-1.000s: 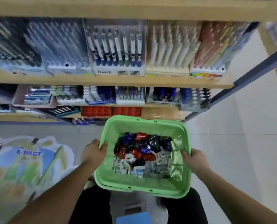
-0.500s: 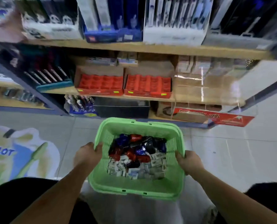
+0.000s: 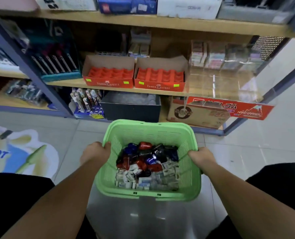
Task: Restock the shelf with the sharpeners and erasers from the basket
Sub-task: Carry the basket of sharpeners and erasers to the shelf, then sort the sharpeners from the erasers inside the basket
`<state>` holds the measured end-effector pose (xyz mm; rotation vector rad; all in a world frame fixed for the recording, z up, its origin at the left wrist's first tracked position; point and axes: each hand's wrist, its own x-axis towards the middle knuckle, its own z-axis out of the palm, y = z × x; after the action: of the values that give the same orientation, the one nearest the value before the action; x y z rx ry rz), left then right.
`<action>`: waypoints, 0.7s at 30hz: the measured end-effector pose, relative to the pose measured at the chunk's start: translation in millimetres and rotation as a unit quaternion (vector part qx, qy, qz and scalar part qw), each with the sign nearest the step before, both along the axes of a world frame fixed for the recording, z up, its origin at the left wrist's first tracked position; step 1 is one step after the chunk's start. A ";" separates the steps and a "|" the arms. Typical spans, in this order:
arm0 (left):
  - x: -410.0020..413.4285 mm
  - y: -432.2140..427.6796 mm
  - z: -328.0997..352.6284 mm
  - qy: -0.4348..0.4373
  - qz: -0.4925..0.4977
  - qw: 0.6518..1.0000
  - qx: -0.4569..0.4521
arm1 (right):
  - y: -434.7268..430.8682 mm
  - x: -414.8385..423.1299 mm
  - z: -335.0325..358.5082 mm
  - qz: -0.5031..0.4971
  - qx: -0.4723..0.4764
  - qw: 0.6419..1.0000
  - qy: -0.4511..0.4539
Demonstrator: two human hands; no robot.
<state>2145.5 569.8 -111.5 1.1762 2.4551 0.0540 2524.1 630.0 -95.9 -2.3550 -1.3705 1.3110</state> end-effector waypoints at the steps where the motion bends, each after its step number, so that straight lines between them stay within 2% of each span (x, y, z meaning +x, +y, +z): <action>1: 1.8 -0.6 1.5 0.000 -0.003 1.000 -0.008 | 0.0 2.6 -0.5 0.008 -0.001 1.000 -0.011; 6: 7.2 -5.9 20.7 0.000 -0.027 0.999 -0.046 | -0.2 10.5 9.6 0.074 0.022 0.993 -0.089; 11: 12.6 -17.7 28.4 -0.055 -0.050 0.994 -0.078 | -9.7 21.0 12.4 0.111 -0.003 0.979 -0.168; 15: 20.1 -21.2 36.2 -0.096 -0.062 0.987 -0.117 | -17.5 22.0 16.7 0.102 0.010 0.962 -0.253; 16: 21.7 -18.0 38.4 -0.064 -0.077 0.988 -0.116 | -19.8 19.8 17.5 0.113 0.045 0.947 -0.296; 18: 26.3 -7.8 40.6 0.050 -0.125 0.989 -0.069 | -22.3 13.4 13.4 0.201 0.215 0.878 -0.378; 19: 29.9 -0.8 40.7 0.091 -0.151 0.984 -0.018 | -22.4 6.6 10.3 0.273 0.293 0.839 -0.368; 20: 34.6 6.4 37.6 0.109 -0.183 0.976 0.044 | -20.6 -2.9 5.6 0.348 0.318 0.821 -0.323; 21: 41.6 11.7 34.6 0.100 -0.223 0.964 0.105 | -16.9 -15.9 -0.2 0.411 0.290 0.824 -0.261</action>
<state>2187.1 581.5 -76.9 1.8861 2.3291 0.0695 2508.2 613.0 -96.1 -1.7544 -2.6547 0.1478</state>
